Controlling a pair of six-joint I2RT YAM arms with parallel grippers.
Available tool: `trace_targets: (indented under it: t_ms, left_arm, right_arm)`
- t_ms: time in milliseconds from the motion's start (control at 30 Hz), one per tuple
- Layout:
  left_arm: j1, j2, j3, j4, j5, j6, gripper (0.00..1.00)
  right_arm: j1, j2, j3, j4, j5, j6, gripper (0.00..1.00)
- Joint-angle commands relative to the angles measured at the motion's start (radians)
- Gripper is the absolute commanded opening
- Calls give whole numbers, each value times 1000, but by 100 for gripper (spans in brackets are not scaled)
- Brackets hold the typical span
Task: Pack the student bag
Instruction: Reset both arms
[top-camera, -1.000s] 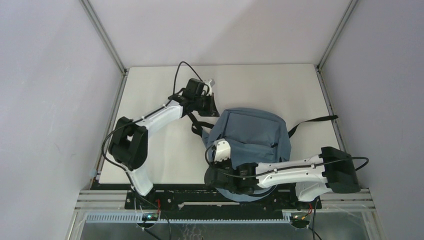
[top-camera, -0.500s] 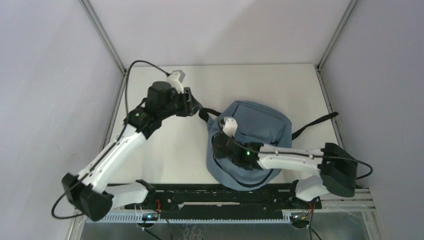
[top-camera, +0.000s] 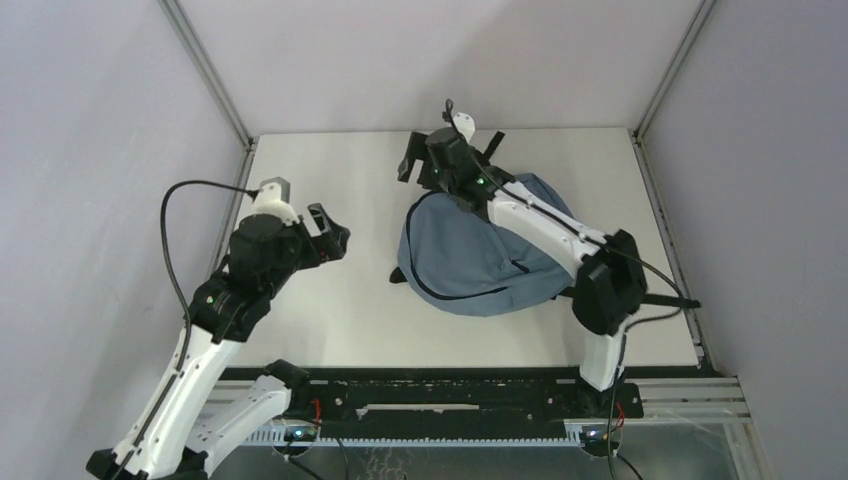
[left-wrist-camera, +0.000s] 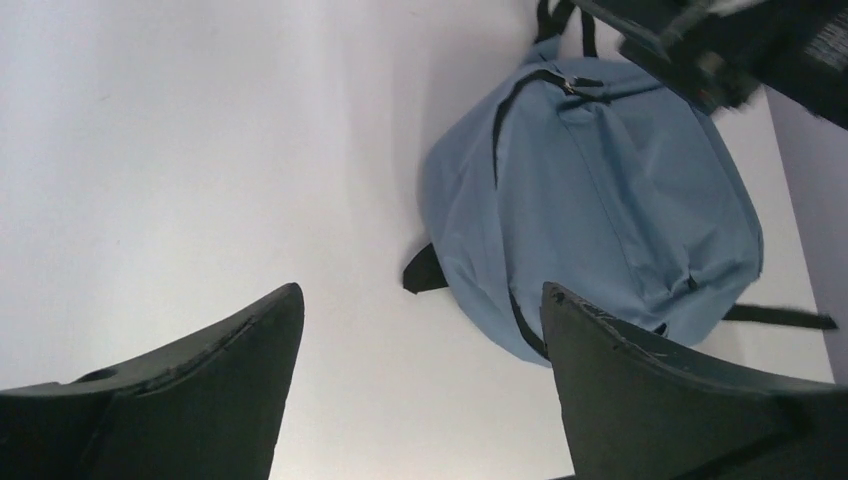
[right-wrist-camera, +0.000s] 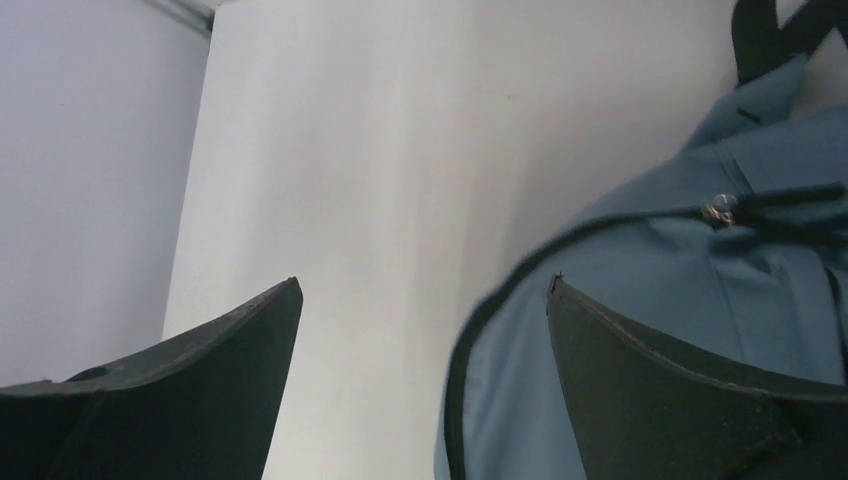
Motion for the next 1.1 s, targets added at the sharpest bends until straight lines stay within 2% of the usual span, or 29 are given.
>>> trace_targets:
  t_ms: [0, 100, 200, 400, 533, 733, 1067]
  left_arm:
    - [7, -55, -58, -14, -128, -52, 92]
    - [6, -59, -71, -12, -152, -52, 93]
    - [5, -48, -76, -15, -177, -55, 96]
    - [6, -10, -98, -11, -176, -65, 96]
    - [6, 6, -140, 18, -166, -65, 95]
    - [6, 22, -175, 35, -126, -63, 94]
    - [6, -33, -192, 10, -185, -76, 94]
  right_arm:
    - [85, -247, -188, 44, 50, -121, 100]
    - [132, -438, -401, 89, 161, -162, 100]
    - [176, -589, -563, 56, 294, -169, 100]
    - [190, -899, -847, -73, 298, -36, 100]
    - [190, -1104, -1002, -118, 386, 30, 100]
    - [114, -1304, -1080, -174, 479, 85, 100]
    - [64, -1450, -1080, -230, 588, 84, 100]
